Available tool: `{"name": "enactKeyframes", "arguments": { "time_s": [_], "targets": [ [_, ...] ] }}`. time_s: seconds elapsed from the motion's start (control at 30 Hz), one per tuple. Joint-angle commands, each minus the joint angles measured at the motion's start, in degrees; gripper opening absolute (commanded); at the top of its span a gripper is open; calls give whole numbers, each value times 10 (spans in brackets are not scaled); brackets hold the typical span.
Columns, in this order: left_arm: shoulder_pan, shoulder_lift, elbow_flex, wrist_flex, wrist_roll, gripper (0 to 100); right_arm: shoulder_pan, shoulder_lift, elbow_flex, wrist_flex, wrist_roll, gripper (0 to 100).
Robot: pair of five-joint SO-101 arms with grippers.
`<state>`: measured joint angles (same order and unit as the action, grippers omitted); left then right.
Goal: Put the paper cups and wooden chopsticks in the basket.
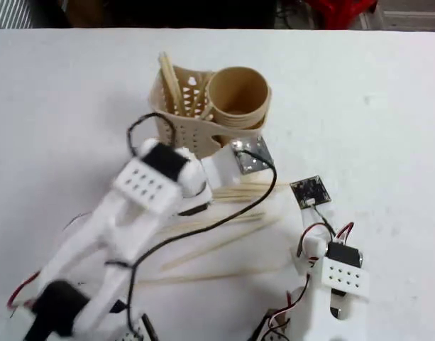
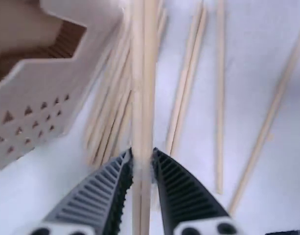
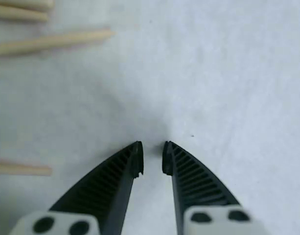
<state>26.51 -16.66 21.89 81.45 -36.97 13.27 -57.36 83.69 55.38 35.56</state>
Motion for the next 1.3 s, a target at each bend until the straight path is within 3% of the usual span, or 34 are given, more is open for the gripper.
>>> {"name": "enactKeyframes", "arguments": {
  "time_s": [0.0, 0.33, 0.6, 0.73, 1.03, 1.27],
  "targets": [
    [-6, -148, -28, 18, 45, 21, -1, -7, -3, -8, 5, 84],
    [-15, -261, -140, -25, 146, 21, -1, -7, -3, -8, 5, 84],
    [-80, -191, -222, -253, 258, 21, -1, -7, -3, -8, 5, 84],
    [-89, -158, -223, -357, 272, 21, -1, -7, -2, -8, 5, 84],
    [-102, -65, -219, -485, 273, 22, -1, -7, -2, -8, 5, 84],
    [-166, 48, -218, -535, 338, 22, -1, -7, -2, -8, 5, 84]
  ]
}}
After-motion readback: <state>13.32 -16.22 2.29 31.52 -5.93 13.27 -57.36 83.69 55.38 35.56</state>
